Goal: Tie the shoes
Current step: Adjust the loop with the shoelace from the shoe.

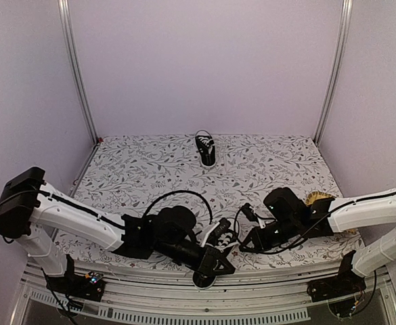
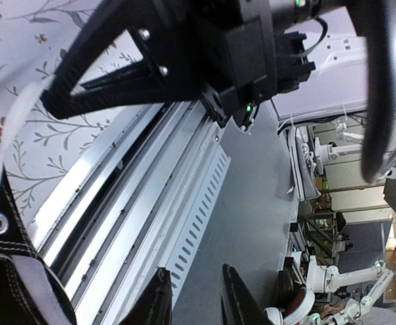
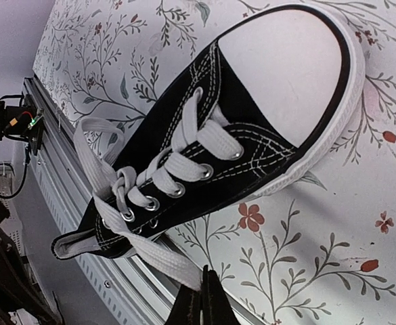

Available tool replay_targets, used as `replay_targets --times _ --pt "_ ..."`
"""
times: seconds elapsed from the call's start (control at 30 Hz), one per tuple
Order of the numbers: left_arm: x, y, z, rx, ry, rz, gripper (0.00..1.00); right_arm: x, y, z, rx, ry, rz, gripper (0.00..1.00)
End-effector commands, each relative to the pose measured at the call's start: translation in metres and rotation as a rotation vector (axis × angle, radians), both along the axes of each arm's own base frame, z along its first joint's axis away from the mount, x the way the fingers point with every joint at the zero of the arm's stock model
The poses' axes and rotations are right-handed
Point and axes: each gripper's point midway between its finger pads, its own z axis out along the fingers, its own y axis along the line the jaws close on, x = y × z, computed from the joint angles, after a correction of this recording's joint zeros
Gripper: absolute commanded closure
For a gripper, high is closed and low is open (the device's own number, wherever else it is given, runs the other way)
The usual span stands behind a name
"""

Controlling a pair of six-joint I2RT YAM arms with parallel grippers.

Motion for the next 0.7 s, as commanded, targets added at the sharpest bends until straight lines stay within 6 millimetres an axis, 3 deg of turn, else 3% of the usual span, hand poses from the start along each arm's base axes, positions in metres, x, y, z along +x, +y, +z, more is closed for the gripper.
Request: replay_targets --times 0.0,0.17,0.27,0.47,0.67 --pt "-0.006 -0.004 -0.001 0.066 -0.058 0.008 0.71 0.008 0.004 0.005 0.016 -0.031 -0.007 0.98" --pt "0.039 0.032 0.013 0.098 -0.194 0.239 0.50 0.005 -0.001 0.000 0.013 -0.026 -0.011 0.98" --pt "0.063 0.060 -0.001 0.133 -0.265 0.329 0.45 0.005 -0.002 -0.001 0.017 -0.024 -0.014 0.98" --pt "0.091 0.097 -0.023 0.082 -0.354 0.384 0.44 0.006 0.000 0.003 0.033 -0.026 -0.015 0.98" --pt "0.098 0.109 -0.048 0.102 -0.353 0.381 0.51 0.007 0.001 0.004 0.037 -0.027 -0.019 0.98"
